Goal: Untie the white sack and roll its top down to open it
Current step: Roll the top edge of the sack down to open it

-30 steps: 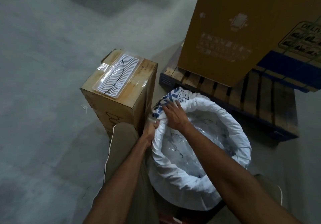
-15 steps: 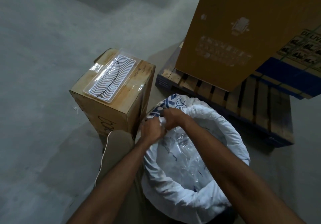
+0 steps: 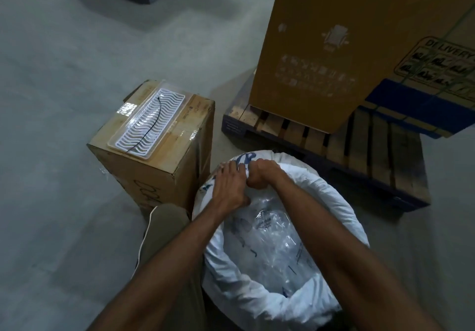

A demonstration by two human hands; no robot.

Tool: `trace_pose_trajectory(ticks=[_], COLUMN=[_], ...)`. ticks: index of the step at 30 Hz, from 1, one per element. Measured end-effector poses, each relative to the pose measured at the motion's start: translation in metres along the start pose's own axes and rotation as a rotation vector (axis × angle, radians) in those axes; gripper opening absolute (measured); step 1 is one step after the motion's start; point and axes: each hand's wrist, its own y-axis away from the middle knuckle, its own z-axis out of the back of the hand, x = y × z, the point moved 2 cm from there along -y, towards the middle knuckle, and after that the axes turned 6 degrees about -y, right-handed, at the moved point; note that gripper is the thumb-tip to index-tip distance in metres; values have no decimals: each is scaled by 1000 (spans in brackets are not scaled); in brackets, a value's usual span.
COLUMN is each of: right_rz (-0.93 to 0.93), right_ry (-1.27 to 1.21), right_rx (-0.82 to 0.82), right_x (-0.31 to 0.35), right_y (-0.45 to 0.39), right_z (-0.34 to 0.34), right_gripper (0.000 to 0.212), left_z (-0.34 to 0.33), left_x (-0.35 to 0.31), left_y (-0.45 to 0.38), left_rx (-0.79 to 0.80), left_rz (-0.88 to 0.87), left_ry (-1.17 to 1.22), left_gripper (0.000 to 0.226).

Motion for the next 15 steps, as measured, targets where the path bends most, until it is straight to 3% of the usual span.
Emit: trace_pose_trajectory(ticks=[2,4,6,8,9,10,12,15], right_rz=[-52,-57,18,46,17,-42,-179,-274], right_ry=[-54,-82,50,311,356,307,87,-145], right_rx=[201,209,32,-154,-225,-278,-316,-276], right_x=[-2,-10,-21,-32,-40,-50,-77,-98], right_y=[4,11,17,34,40,46,50,56], right_z=[9,11,1,-11,-16,-18,-25,-38], right_gripper=[7,12,47,100,113,113,93,67], left_z=[-2,-4,1,3,9,15,23,19], left_x=[-6,-8,-6,2,5,7,5,-4], left_y=[-6,-9,-14,-27,-31,-34,-35,-30], left_rx=[18,76,173,327,420,508,645,623], left_rz=[14,49,71,50,13,-19,-66,-83], left_ry=[107,198,271,317,313,298,260,146], left_gripper=[75,44,42,54,62,68,62,51])
